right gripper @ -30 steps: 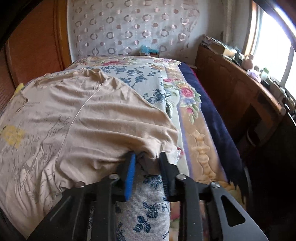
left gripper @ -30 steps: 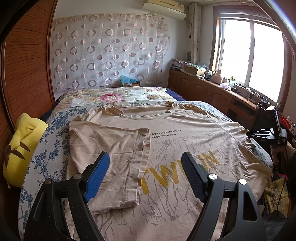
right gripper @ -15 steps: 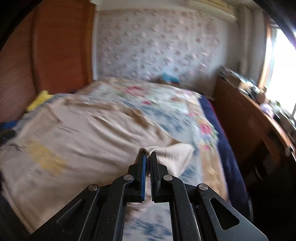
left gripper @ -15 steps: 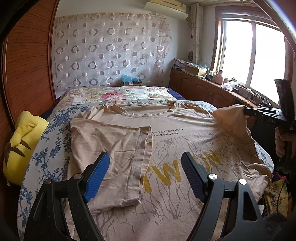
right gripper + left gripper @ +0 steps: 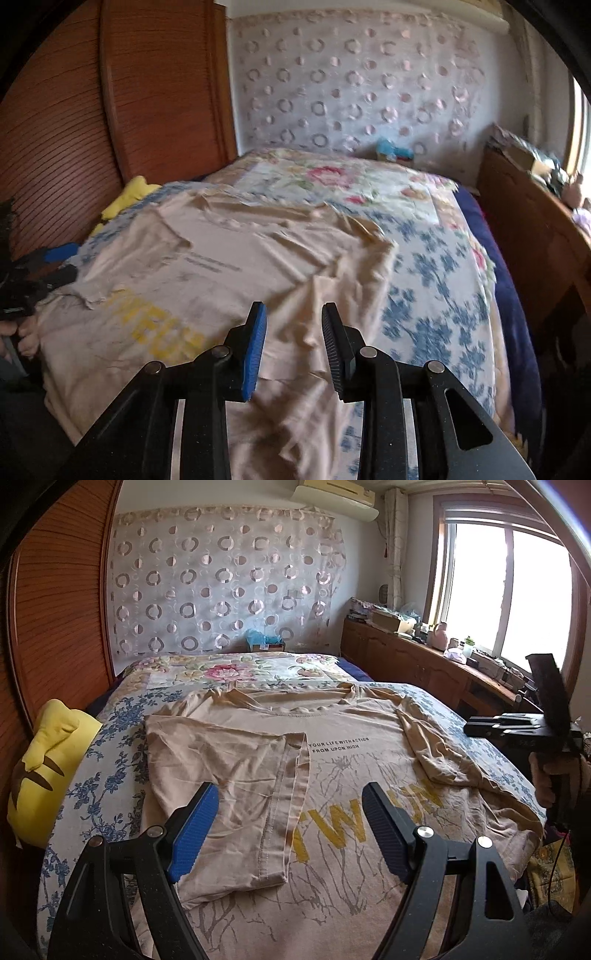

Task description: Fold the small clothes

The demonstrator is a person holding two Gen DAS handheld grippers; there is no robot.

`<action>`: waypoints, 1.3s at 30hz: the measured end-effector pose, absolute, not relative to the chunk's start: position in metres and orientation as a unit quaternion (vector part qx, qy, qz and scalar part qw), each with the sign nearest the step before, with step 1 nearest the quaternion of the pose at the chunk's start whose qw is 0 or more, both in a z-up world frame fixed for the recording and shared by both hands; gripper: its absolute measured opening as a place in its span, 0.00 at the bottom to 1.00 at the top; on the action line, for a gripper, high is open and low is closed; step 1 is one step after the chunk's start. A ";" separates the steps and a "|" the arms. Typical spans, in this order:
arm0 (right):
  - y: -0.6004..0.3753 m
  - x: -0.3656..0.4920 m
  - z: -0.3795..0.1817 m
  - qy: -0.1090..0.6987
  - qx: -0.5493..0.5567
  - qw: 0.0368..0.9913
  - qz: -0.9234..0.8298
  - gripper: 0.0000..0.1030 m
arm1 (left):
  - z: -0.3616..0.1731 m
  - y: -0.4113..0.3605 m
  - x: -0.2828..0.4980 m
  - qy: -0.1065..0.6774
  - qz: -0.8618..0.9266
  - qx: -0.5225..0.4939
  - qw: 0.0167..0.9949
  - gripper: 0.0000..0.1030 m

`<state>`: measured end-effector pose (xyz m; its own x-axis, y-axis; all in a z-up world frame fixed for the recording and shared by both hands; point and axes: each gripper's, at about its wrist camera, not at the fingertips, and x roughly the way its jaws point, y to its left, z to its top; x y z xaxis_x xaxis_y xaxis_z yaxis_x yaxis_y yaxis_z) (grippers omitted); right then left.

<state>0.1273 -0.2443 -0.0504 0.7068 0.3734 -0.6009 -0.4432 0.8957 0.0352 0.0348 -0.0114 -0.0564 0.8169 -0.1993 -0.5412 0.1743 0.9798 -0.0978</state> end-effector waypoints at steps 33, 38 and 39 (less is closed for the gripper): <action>-0.136 0.194 -0.034 0.327 -0.085 0.881 0.331 0.03 | -0.054 -0.005 0.033 0.288 -0.094 -0.030 0.952 0.78; -0.153 0.197 -0.033 0.319 -0.061 0.889 0.322 0.26 | -0.055 -0.001 0.034 0.288 -0.092 -0.033 0.953 0.78; -0.158 0.196 -0.033 0.317 -0.057 0.892 0.316 0.30 | -0.055 -0.002 0.034 0.288 -0.092 -0.034 0.953 0.78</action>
